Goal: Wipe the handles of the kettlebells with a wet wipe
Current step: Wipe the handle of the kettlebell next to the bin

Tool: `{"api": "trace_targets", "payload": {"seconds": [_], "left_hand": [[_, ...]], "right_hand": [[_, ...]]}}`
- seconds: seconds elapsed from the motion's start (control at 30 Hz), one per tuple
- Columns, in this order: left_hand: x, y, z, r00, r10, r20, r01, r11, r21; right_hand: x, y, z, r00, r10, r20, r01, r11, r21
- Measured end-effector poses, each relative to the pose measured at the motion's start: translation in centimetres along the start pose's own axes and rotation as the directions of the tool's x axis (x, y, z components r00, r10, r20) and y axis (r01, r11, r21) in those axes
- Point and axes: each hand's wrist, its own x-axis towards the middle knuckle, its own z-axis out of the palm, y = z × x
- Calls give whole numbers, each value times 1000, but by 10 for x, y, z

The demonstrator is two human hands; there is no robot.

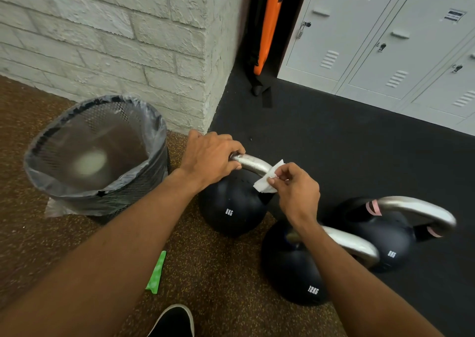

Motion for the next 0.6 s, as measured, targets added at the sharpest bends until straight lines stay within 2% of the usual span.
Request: {"api": "trace_targets", "payload": {"seconds": [0.1, 0.23, 0.3, 0.37, 0.43, 0.5, 0.6], "left_hand": [[0, 0, 0, 1000, -6, 3, 6, 1000, -1], [0, 1, 0, 1000, -2, 6, 2, 1000, -8], [0, 0, -1, 1000, 0, 9, 1, 1000, -11], [0, 0, -1, 1000, 0, 10, 0, 1000, -5], [0, 1, -2, 1000, -1, 4, 1, 1000, 6], [-1, 0, -1, 1000, -2, 5, 2, 1000, 11], [-1, 0, -1, 1000, -5, 9, 5, 1000, 0]], "right_hand": [[1, 1, 2, 1000, 4, 5, -4, 1000, -1], [1, -12, 14, 984, -176, -9, 175, 980, -91], [4, -14, 19, 980, -197, 2, 196, 975, -108], [7, -11, 18, 988, -152, 6, 152, 987, -45], [11, -6, 11, 999, -49, 14, 48, 994, 93], [21, 0, 1, 994, 45, 104, -59, 990, 128], [46, 9, -10, 943, 77, 325, -129, 982, 142]]}}
